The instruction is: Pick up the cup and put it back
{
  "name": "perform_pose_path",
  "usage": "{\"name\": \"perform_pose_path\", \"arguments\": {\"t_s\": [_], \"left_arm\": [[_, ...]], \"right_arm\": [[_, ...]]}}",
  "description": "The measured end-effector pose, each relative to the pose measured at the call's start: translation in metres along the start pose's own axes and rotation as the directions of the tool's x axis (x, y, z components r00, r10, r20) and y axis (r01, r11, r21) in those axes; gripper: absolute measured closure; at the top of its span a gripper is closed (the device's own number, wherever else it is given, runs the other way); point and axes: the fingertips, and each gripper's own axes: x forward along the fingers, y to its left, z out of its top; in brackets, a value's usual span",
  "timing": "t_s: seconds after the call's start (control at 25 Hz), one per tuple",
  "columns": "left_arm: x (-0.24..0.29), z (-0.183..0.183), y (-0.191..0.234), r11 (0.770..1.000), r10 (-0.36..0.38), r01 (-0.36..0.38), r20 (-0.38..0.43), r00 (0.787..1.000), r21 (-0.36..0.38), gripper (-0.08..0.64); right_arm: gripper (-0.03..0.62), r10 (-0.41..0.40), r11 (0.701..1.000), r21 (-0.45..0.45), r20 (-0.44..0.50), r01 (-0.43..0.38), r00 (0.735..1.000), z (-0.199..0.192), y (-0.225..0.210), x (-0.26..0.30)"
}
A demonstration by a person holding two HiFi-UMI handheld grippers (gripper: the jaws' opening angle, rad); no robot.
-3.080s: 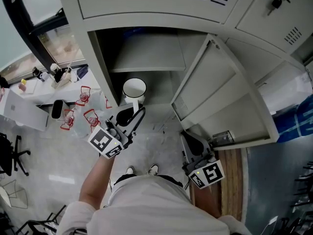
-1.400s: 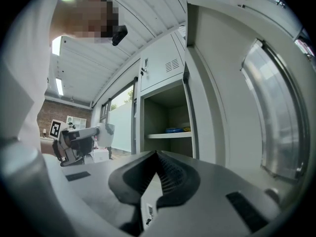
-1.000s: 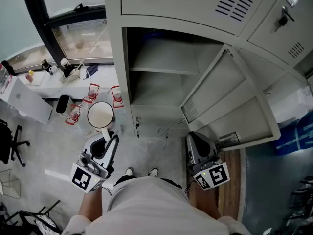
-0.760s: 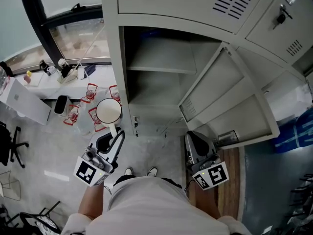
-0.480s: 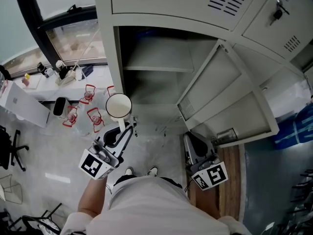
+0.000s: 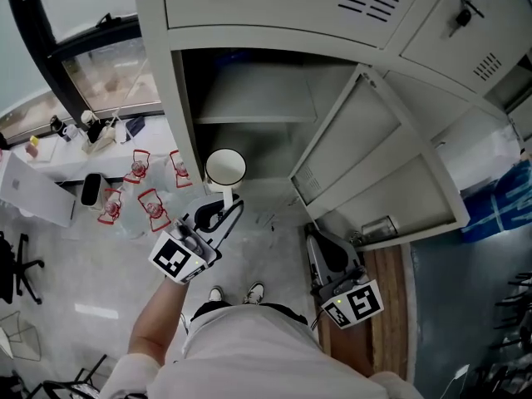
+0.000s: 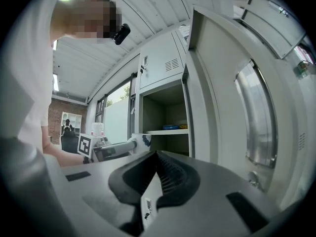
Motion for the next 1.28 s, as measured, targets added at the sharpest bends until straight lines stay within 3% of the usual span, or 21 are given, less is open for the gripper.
{"name": "perform_pose_path", "arguments": {"t_s": [0.28,0.6,1.28], "left_arm": [[0.031,-0.041,0.018,0.999,-0.031,0.030,-0.042,0.999,-0.037,0.500],[0.061,-0.076,0.040,0.990,-0.026,0.018,-0.053,0.998,-0.143,0.500],[0.091,-0.109,0.055,0.982,-0.024,0.004,-0.102,0.995,-0.188,0.500]], "right_arm": [[0.575,-0.039,0.999,-0.004,-0.032,0.039,0.999,-0.005,-0.003,-0.009],[0.574,-0.069,0.998,-0.008,-0.063,0.068,0.996,-0.010,-0.007,-0.012],[0.574,-0.098,0.995,-0.003,-0.085,0.098,0.992,-0.016,-0.015,-0.016]]}}
